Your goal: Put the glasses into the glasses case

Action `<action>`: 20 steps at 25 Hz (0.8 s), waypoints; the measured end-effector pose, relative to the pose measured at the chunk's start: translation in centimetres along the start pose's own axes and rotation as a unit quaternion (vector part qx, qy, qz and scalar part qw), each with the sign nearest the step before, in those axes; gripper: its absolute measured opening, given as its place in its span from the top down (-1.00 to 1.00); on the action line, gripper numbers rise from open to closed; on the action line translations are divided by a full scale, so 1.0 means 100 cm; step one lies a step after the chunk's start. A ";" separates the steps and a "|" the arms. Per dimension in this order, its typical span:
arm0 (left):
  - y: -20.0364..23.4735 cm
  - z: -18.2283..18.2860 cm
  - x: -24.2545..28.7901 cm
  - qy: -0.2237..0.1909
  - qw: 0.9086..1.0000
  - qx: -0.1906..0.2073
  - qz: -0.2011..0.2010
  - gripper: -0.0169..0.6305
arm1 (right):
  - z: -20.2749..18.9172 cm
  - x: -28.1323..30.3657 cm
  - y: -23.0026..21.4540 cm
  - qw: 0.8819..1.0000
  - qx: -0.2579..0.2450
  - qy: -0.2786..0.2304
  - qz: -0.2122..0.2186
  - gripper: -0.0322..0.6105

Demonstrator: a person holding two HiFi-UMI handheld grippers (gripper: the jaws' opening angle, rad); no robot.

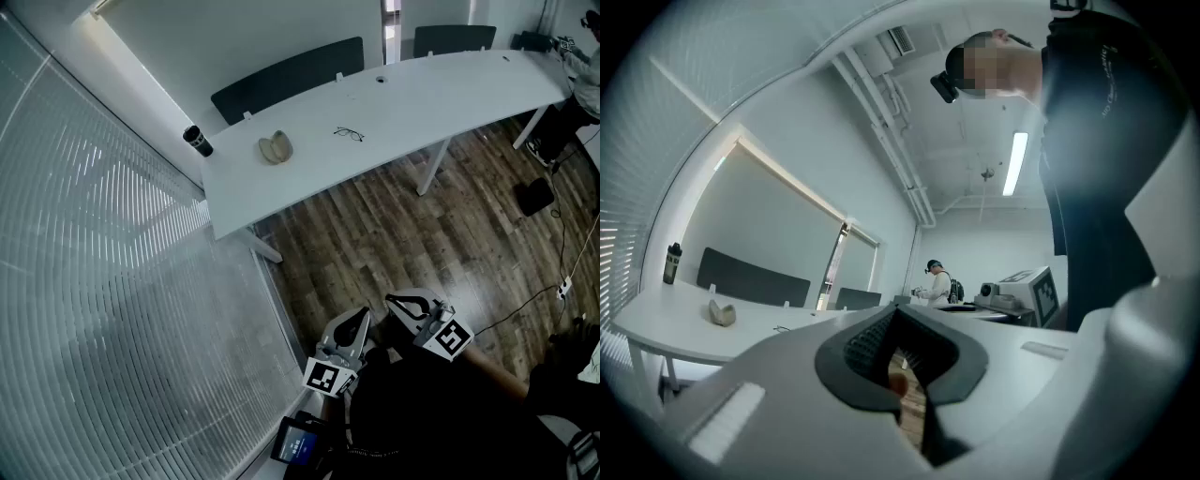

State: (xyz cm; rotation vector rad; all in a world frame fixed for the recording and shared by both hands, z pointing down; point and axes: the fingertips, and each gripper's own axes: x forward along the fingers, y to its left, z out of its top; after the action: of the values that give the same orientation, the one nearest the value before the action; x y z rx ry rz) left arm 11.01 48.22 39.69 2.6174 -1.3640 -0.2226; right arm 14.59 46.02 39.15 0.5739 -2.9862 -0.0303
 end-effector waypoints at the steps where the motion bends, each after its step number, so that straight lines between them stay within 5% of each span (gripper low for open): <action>1: -0.001 0.000 0.006 -0.003 1.000 0.003 0.008 0.92 | 0.002 -0.002 -0.007 1.000 0.001 -0.004 0.004 0.88; 20: -0.003 -0.012 0.112 0.030 0.995 0.025 0.087 0.92 | -0.011 -0.049 -0.122 0.997 0.056 -0.039 0.019 0.88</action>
State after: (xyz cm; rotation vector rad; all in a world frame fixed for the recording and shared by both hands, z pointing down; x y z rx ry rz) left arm 17.83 39.31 40.29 2.5023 -1.5854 -0.0866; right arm 23.76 36.47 39.32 0.5382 -3.0898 0.1223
